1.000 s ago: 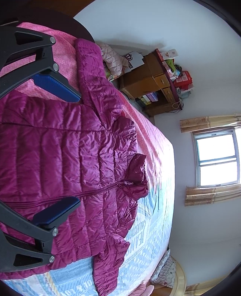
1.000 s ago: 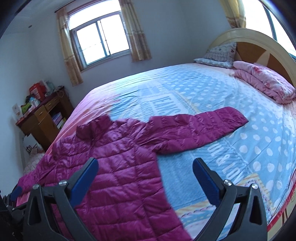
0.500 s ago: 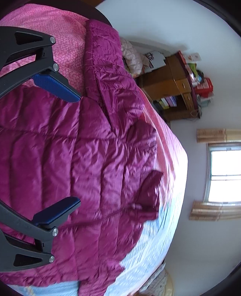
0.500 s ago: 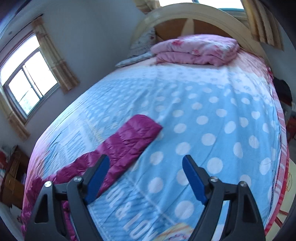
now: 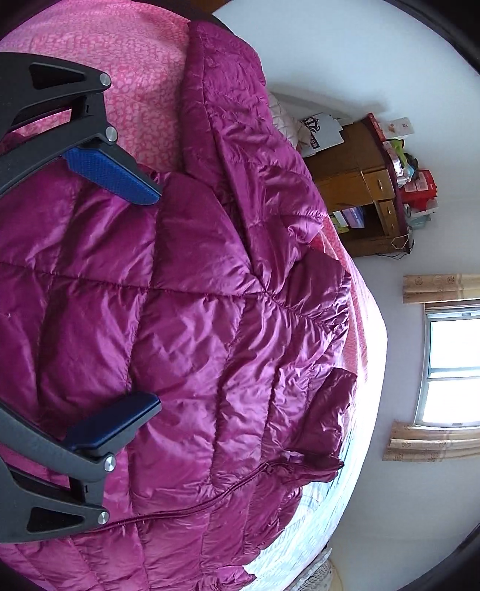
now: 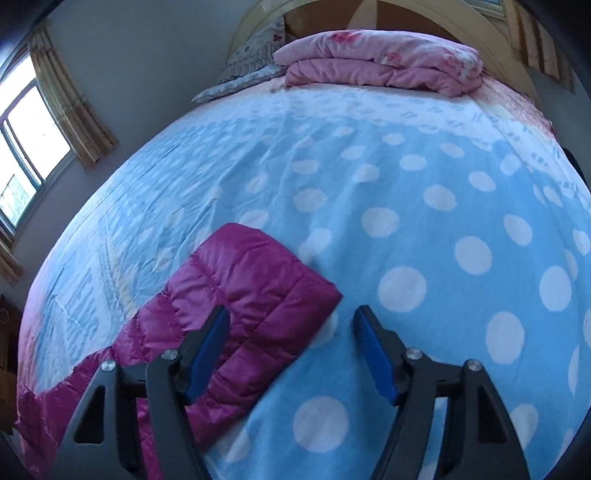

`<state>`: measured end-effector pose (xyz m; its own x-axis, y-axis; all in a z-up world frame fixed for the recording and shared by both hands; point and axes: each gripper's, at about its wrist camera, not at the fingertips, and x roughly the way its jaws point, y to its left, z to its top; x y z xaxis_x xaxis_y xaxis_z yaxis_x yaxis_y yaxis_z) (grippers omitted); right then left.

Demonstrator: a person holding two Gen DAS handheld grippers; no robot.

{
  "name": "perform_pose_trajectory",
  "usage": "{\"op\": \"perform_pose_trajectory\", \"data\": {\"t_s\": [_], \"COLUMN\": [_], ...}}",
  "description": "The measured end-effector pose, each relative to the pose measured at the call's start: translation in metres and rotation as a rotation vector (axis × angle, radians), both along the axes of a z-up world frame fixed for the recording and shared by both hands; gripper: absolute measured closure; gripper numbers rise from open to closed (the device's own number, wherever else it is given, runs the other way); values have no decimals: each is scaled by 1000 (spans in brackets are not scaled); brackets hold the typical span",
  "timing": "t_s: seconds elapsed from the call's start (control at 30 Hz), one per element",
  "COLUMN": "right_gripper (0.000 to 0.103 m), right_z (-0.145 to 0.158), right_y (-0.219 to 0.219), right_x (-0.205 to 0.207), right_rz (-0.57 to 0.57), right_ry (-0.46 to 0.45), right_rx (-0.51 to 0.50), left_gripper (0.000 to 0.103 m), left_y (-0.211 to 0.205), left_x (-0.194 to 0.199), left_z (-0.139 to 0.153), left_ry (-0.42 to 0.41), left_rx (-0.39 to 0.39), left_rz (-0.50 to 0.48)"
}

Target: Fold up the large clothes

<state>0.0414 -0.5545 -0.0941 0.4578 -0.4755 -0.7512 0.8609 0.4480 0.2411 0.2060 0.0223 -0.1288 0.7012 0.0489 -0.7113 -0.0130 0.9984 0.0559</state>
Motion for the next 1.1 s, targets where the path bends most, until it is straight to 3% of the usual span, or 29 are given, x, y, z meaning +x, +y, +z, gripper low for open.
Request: {"op": "perform_pose_trajectory", "data": {"t_s": [0.13, 0.27, 0.37, 0.53, 0.7, 0.8, 0.93, 1.0, 1.1], "right_gripper": [76, 91, 93, 93, 93, 93, 93, 93, 93], "right_z": [-3, 1, 20, 75, 128, 144, 143, 132, 105], "right_y": [1, 3, 17, 63, 149, 205, 278, 314, 353], "right_x": [0, 6, 2, 1, 12, 25, 42, 56, 80], "right_rz": [17, 78, 113, 232, 446, 588, 790, 893, 958], "right_ry": [44, 85, 58, -75, -191, -239, -280, -288, -291], "right_rx": [-29, -64, -134, -212, -258, -254, -210, -181, -99], "left_gripper": [1, 1, 1, 1, 1, 1, 1, 1, 1], "left_y": [-5, 0, 4, 5, 6, 7, 11, 14, 17], "left_x": [4, 4, 1, -1, -2, -2, -5, -6, -7], "left_z": [-5, -6, -6, -6, -6, -5, -4, -3, -3], "left_ry": [19, 20, 16, 9, 5, -1, -13, -22, -33], "left_rx": [20, -16, -42, -49, -60, -74, -102, -126, -155], "left_rz": [-13, -20, -30, -34, -39, -45, -51, -54, -54]}}
